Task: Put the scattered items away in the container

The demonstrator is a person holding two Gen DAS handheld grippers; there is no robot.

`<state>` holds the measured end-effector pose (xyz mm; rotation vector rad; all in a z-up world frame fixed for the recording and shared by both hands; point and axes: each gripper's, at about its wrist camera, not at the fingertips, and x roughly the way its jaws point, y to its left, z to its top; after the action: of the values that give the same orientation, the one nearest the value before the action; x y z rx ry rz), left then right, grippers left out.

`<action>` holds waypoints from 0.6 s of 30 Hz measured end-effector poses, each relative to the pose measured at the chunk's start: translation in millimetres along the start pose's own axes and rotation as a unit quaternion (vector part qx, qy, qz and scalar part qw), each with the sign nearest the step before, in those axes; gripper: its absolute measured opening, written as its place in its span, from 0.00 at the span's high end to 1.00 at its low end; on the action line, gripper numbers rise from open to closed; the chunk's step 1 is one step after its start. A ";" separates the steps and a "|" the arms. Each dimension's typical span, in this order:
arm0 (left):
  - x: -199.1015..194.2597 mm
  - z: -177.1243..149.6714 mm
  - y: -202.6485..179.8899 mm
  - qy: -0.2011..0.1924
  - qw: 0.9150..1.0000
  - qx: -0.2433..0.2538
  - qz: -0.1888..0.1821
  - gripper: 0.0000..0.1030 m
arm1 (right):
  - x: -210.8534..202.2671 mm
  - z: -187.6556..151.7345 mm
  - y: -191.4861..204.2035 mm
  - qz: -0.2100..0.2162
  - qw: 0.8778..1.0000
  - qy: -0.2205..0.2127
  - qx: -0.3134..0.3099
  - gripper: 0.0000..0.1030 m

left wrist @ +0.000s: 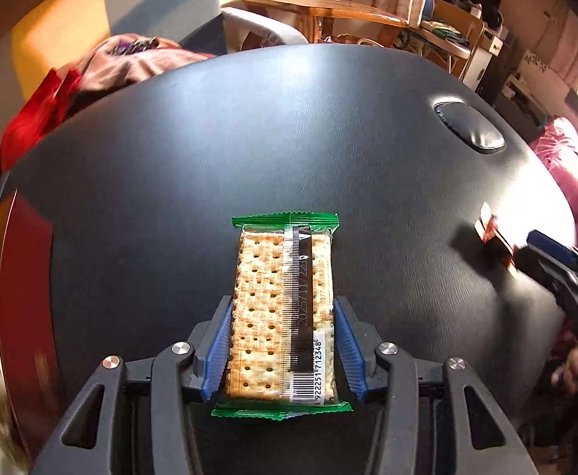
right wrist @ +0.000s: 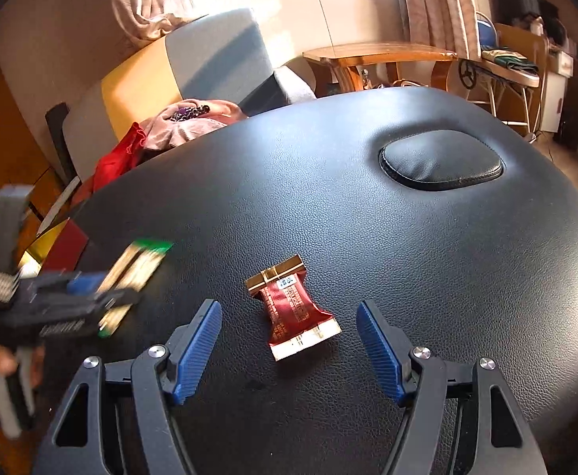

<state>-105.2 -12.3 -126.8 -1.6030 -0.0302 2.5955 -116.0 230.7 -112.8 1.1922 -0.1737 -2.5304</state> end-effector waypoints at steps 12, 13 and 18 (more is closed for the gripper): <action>-39.5 -29.6 30.8 -0.045 0.998 -0.027 -0.042 0.39 | 19.7 17.6 12.3 -0.017 0.993 0.058 -0.098 0.51; -38.1 -28.5 30.2 -0.043 0.998 -0.026 -0.042 0.39 | 21.6 19.2 13.5 -0.017 0.992 0.062 -0.104 0.51; -32.9 -21.4 28.7 -0.030 0.999 -0.016 -0.040 0.38 | 30.8 19.5 24.5 -0.023 0.988 0.077 -0.130 0.56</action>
<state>-73.3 -44.5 -108.9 -1.5016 -0.1384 2.5948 -143.0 196.3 -116.5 1.2893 0.2166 -2.3931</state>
